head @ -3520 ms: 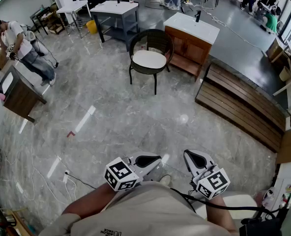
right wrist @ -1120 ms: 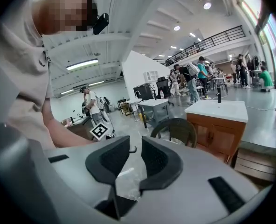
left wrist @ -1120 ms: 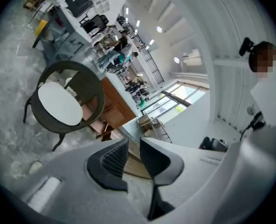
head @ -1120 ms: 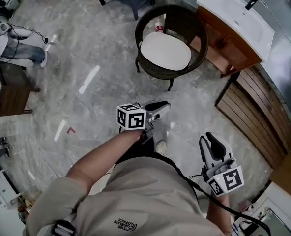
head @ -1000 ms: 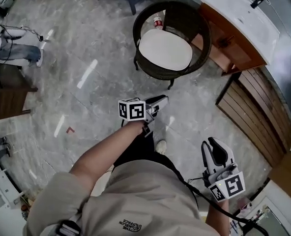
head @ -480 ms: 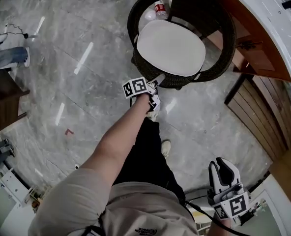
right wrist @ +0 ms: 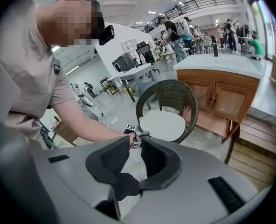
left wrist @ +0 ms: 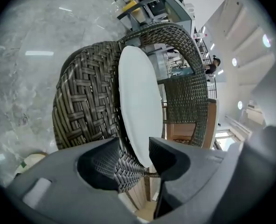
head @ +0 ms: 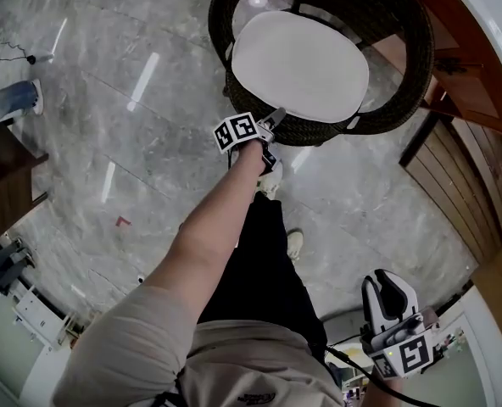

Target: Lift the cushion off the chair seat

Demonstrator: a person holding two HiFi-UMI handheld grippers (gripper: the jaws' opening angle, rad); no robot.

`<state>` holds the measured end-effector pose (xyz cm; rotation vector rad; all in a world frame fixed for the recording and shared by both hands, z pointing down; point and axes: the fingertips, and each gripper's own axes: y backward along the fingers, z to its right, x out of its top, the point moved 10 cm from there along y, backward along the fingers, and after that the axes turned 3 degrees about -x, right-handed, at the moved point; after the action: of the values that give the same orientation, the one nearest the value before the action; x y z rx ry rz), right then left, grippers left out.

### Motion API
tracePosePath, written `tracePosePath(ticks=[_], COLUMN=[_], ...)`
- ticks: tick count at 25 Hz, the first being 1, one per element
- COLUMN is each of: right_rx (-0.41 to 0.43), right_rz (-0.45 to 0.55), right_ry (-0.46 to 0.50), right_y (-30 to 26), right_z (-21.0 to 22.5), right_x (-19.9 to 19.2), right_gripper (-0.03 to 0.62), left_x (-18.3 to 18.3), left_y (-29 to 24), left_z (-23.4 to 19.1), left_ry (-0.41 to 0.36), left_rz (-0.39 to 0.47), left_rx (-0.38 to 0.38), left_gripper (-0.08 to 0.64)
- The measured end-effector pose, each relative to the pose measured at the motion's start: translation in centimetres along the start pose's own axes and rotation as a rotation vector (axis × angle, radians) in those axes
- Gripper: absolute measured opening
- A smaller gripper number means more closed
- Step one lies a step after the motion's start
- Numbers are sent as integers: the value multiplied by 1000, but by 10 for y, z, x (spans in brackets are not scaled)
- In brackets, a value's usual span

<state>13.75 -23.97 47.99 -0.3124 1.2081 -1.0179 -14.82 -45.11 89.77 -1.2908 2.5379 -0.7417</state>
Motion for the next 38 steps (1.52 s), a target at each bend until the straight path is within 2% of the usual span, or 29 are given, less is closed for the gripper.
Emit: tracePosePath(ticks=[9,11,16,27,38], right_rx=[21,15,2,9,43], right_rz=[-21,-18,-10,66,184], right_ry=[-25,-30,-51,-15,48], right_y=[-17,-18,-15,22,96], right_z=[8,11,12,-4,-31], right_x=[-6,-8,-16,-21,-41], right_gripper=[87,86,83,75,63], left_x=[17,21,27,9,-52], left_y=[-34,-38,-38,7,101], left_z=[3,2,7,63,120], left_ry=[42,47,1,-101,-150], left_rz=[11,26,39,77,104], left_rx=[-9,-4,-19,-124,-192], left_gripper=[182,129,81,51,45])
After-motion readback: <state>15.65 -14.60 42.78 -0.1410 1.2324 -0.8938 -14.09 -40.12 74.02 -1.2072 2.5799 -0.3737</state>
